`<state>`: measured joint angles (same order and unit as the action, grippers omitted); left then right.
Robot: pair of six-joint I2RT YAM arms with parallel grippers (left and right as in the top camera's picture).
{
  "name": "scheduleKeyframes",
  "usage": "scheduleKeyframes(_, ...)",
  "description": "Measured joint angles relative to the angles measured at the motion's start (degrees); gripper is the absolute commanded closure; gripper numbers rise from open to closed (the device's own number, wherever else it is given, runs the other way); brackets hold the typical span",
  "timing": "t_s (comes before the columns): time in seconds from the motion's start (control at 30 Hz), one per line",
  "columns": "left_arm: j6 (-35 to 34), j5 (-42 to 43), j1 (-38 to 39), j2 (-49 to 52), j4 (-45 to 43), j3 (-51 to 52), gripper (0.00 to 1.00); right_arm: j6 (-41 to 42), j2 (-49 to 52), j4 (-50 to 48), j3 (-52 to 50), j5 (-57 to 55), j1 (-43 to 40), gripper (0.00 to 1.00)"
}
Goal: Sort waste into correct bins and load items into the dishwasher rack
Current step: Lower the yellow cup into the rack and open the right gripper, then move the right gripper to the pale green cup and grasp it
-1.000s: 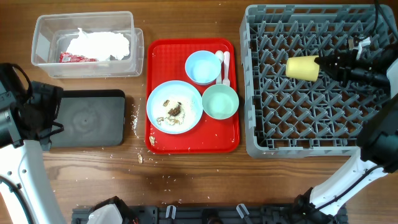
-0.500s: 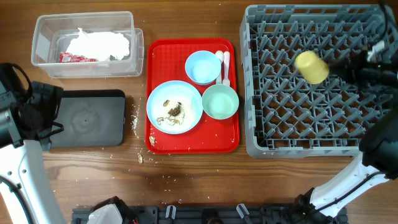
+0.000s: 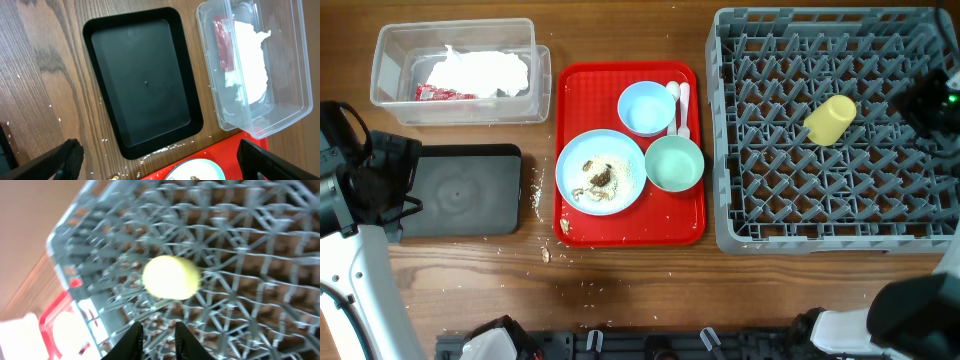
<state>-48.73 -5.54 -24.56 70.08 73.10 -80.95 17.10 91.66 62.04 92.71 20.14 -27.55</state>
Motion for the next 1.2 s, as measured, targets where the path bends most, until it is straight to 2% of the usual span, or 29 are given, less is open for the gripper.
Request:
scheduleKeyframes(0.07,0.0,0.0,0.0,0.0,0.0,0.0,0.0,-0.5,-1.0,0.0,0.0,-0.3,4.7,0.76)
scheduleKeyframes(0.1,0.0,0.0,0.0,0.0,0.0,0.0,0.0,-0.7,-1.0,0.0,0.0,-0.6,7.3,0.72)
scheduleKeyframes(0.17,0.0,0.0,0.0,0.0,0.0,0.0,0.0,-1.0,-0.9,0.0,0.0,-2.6,12.4,0.48)
scheduleKeyframes(0.2,0.0,0.0,0.0,0.0,0.0,0.0,0.0,-0.6,-0.9,0.0,0.0,-4.9,15.4,0.46)
scheduleKeyframes(0.23,0.0,0.0,0.0,0.0,0.0,0.0,0.0,0.1,-0.9,0.0,0.0,-8.0,18.6,0.48)
scheduleKeyframes(0.27,0.0,0.0,0.0,0.0,0.0,0.0,0.0,1.2,-0.9,-0.1,0.0,-11.8,20.9,0.56)
scheduleKeyframes(0.3,0.0,0.0,0.0,0.0,0.0,0.0,0.0,2.4,-0.8,-0.4,0.0,-16.1,22.9,0.65)
scheduleKeyframes(0.37,0.0,0.0,0.0,0.0,0.0,0.0,0.0,3.6,-0.3,-1.3,0.0,-21.7,23.8,0.91)
scheduleKeyframes(0.4,0.0,0.0,0.0,0.0,0.0,0.0,0.0,4.0,0.2,-1.4,0.0,-23.3,23.6,0.96)
scheduleKeyframes(0.5,0.0,0.0,0.0,0.0,0.0,0.0,0.0,5.6,4.7,-3.4,0.0,-26.9,21.2,0.96)
scheduleKeyframes(0.73,0.0,0.0,0.0,0.0,0.0,0.0,0.0,5.6,17.1,-4.5,0.0,-25.0,19.9,0.96)
scheduleKeyframes(0.87,0.0,0.0,0.0,0.0,0.0,0.0,0.0,5.6,19.1,-3.6,0.0,-23.6,20.6,0.96)
scheduleKeyframes(1.03,0.0,0.0,0.0,0.0,0.0,0.0,0.0,5.7,16.8,-2.8,0.0,-22.4,20.3,0.96)
scheduleKeyframes(1.13,0.0,0.0,0.0,0.0,0.0,0.0,0.0,2.4,10.4,-2.8,-0.2,-15.6,20.4,0.96)
scheduleKeyframes(1.2,0.0,0.0,0.0,0.0,0.0,0.0,0.0,-0.5,2.7,-2.6,-0.2,-9.6,22.9,0.84)
